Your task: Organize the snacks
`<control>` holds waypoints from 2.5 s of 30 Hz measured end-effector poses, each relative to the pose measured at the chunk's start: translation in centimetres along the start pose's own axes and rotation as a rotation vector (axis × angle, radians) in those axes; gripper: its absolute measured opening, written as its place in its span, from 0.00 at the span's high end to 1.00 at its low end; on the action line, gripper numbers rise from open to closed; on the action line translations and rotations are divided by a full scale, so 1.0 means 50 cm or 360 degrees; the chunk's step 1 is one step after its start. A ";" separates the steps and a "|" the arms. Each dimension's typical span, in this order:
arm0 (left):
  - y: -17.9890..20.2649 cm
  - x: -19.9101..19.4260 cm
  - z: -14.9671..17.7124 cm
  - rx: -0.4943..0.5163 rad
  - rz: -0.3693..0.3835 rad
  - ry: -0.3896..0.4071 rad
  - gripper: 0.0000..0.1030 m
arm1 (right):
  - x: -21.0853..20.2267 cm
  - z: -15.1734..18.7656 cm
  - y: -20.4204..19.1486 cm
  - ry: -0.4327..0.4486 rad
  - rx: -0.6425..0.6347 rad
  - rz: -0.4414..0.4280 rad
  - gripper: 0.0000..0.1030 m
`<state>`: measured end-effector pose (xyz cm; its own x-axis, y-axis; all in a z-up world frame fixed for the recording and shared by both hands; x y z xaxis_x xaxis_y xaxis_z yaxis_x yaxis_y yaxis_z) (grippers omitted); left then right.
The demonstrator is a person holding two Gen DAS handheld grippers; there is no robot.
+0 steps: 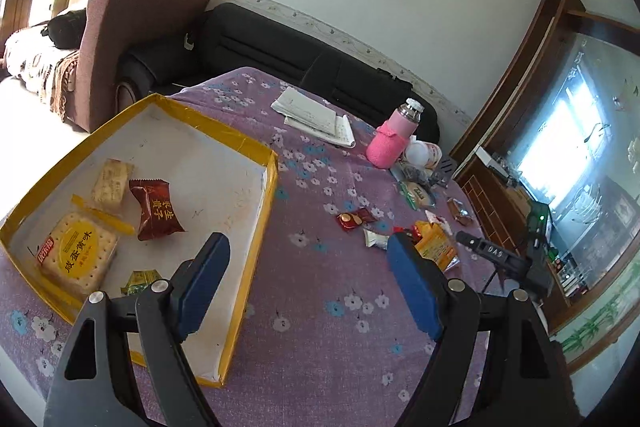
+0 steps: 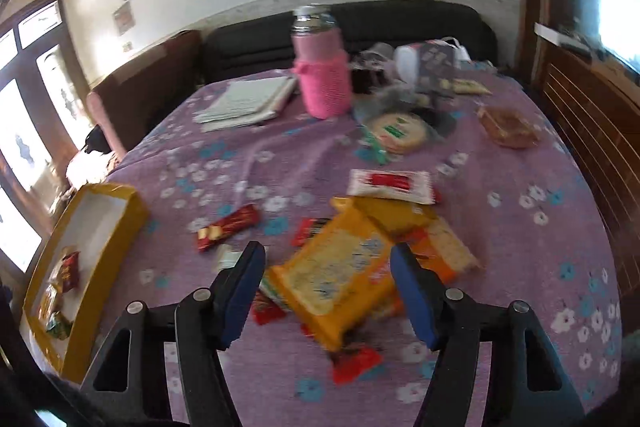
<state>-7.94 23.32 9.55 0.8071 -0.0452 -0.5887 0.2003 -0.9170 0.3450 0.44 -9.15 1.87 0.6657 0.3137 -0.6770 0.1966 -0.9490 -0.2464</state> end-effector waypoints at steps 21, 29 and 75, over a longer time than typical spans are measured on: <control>0.058 0.024 0.048 0.0218 0.0005 -0.0087 0.21 | 0.041 0.080 -0.204 -0.0417 -0.0327 -0.0974 0.45; 0.092 0.065 0.094 0.0268 0.0075 -0.0262 0.21 | -0.007 0.064 -0.018 -0.0248 -0.0199 -0.0335 0.43; 0.203 0.205 0.162 0.0468 -0.0037 -0.0445 0.30 | 0.066 0.138 -0.017 -0.0190 -0.0098 -0.0475 0.73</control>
<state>-2.13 10.31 1.07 0.6141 -0.0922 -0.7838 0.0166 -0.9914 0.1297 -2.48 -7.11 -4.95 0.4837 0.5763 -0.6587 0.4158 -0.8136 -0.4064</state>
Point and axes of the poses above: each gripper's, at about its wrist camera, not at the fingertips, and x roughly the way its jaws point, y to its right, z to its underside, the point moved 4 cm from there along x, roughly the way its jaws point, and after that the axes turned 8 degrees about -z, right-handed, at the moved point
